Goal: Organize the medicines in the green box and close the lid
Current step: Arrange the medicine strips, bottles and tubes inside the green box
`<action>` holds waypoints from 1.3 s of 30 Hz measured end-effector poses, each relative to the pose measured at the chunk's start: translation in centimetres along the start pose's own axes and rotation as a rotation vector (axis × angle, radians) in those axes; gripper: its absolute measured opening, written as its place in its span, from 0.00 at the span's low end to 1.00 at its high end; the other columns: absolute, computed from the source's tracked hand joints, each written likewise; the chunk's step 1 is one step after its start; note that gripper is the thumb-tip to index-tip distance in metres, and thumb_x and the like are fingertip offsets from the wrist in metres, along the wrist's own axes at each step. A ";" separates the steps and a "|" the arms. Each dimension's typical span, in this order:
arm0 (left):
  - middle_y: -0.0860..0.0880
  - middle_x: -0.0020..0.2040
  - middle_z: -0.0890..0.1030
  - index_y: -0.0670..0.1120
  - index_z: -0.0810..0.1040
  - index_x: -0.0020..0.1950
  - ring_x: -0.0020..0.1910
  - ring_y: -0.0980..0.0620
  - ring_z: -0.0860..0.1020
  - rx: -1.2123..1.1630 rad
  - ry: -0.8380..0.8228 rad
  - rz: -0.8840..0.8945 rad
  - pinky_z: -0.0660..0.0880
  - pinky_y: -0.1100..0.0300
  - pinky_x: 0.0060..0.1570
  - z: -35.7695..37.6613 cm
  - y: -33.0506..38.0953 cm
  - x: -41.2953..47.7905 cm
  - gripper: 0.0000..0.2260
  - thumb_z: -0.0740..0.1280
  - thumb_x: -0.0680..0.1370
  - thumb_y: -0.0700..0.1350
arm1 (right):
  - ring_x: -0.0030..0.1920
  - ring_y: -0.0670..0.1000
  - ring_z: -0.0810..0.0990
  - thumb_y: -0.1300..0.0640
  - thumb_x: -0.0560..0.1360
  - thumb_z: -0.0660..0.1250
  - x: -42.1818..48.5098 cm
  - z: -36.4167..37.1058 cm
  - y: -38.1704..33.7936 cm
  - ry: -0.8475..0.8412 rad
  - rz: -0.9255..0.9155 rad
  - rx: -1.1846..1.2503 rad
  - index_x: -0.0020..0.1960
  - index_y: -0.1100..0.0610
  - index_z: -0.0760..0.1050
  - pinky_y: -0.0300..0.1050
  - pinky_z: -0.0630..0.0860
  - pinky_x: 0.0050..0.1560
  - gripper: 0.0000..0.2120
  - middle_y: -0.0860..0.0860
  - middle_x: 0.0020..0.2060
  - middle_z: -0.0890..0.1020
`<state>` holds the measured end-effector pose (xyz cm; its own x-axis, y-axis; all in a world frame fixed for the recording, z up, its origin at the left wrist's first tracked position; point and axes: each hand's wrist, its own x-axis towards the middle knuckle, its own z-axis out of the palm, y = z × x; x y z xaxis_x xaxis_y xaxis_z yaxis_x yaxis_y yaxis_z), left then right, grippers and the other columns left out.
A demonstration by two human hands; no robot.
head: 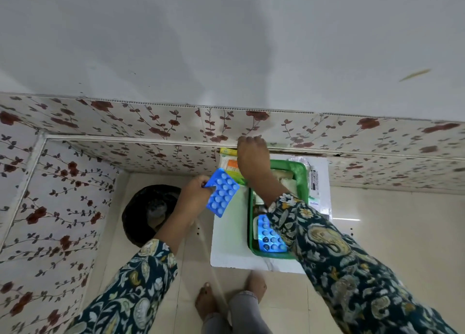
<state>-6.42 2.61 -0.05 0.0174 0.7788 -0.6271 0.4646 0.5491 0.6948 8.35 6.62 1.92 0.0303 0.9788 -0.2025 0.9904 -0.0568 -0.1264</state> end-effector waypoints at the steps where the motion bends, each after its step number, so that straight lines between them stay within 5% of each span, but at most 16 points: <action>1: 0.44 0.45 0.79 0.49 0.74 0.37 0.45 0.48 0.76 -0.003 -0.025 0.014 0.70 0.54 0.46 0.2 0.4 0.0 0.10 0.64 0.76 0.38 | 0.56 0.62 0.76 0.71 0.73 0.56 -0.5 -1.2 0.5 0.031 0.030 0.091 0.59 0.67 0.70 0.53 0.71 0.58 0.15 0.64 0.54 0.79; 4: 0.41 0.47 0.78 0.43 0.78 0.48 0.48 0.46 0.77 0.120 -0.186 0.041 0.68 0.56 0.46 2.2 1.9 -1.3 0.04 0.65 0.77 0.36 | 0.52 0.62 0.78 0.66 0.76 0.57 -4.2 -4.6 3.9 0.068 0.221 0.378 0.58 0.66 0.73 0.52 0.74 0.51 0.13 0.64 0.51 0.81; 7: 0.39 0.58 0.80 0.39 0.78 0.60 0.57 0.42 0.78 0.359 -0.290 0.074 0.70 0.58 0.47 5.7 3.0 -2.6 0.13 0.66 0.76 0.37 | 0.53 0.62 0.79 0.66 0.75 0.58 -8.0 -5.3 8.1 0.003 0.322 0.450 0.58 0.64 0.75 0.51 0.75 0.53 0.14 0.64 0.53 0.82; 13: 0.38 0.61 0.76 0.36 0.73 0.59 0.60 0.39 0.75 0.584 -0.184 0.008 0.73 0.52 0.55 10.6 3.0 -5.2 0.12 0.58 0.77 0.37 | 0.58 0.59 0.78 0.69 0.74 0.58 -11.2 -2.2 11.7 -0.452 0.195 0.277 0.56 0.65 0.77 0.47 0.74 0.56 0.13 0.61 0.57 0.80; 18: 0.38 0.63 0.75 0.37 0.71 0.62 0.62 0.38 0.74 0.585 -0.080 -0.036 0.73 0.51 0.56 12.8 1.5 -6.8 0.13 0.58 0.78 0.36 | 0.60 0.61 0.76 0.67 0.75 0.58 -11.6 0.8 10.6 -0.632 0.078 0.142 0.59 0.67 0.74 0.51 0.73 0.60 0.14 0.62 0.59 0.78; 24: 0.39 0.63 0.76 0.38 0.73 0.62 0.62 0.40 0.75 0.764 -0.077 -0.025 0.72 0.51 0.58 14.1 1.1 -7.6 0.13 0.55 0.80 0.36 | 0.61 0.59 0.74 0.65 0.75 0.59 -13.4 2.7 9.8 -0.478 0.032 -0.011 0.60 0.61 0.72 0.52 0.65 0.66 0.14 0.58 0.59 0.77; 29: 0.38 0.60 0.78 0.37 0.74 0.58 0.59 0.38 0.77 0.721 -0.094 0.041 0.74 0.50 0.55 13.9 1.7 -7.8 0.12 0.55 0.79 0.36 | 0.60 0.56 0.76 0.67 0.74 0.57 -14.8 2.9 10.1 -0.469 0.110 0.094 0.61 0.59 0.72 0.55 0.53 0.74 0.17 0.56 0.57 0.79; 35: 0.35 0.53 0.81 0.35 0.77 0.50 0.50 0.36 0.81 0.508 -0.099 -0.076 0.81 0.45 0.50 12.0 1.5 -6.0 0.07 0.64 0.73 0.34 | 0.57 0.58 0.78 0.68 0.73 0.59 -14.3 0.8 10.3 -0.269 0.397 0.535 0.55 0.58 0.77 0.52 0.68 0.65 0.16 0.56 0.54 0.83; 39: 0.35 0.53 0.81 0.34 0.78 0.50 0.51 0.36 0.81 0.524 -0.115 -0.047 0.80 0.45 0.51 12.0 1.0 -5.9 0.08 0.62 0.74 0.34 | 0.56 0.58 0.78 0.70 0.71 0.59 -14.0 0.3 9.8 -0.268 0.455 0.607 0.54 0.58 0.78 0.53 0.71 0.63 0.17 0.57 0.53 0.83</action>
<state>4.55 -5.03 0.11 0.0688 0.7028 -0.7081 0.8463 0.3347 0.4144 17.59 -7.74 3.20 0.3036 0.7576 -0.5779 0.6397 -0.6115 -0.4656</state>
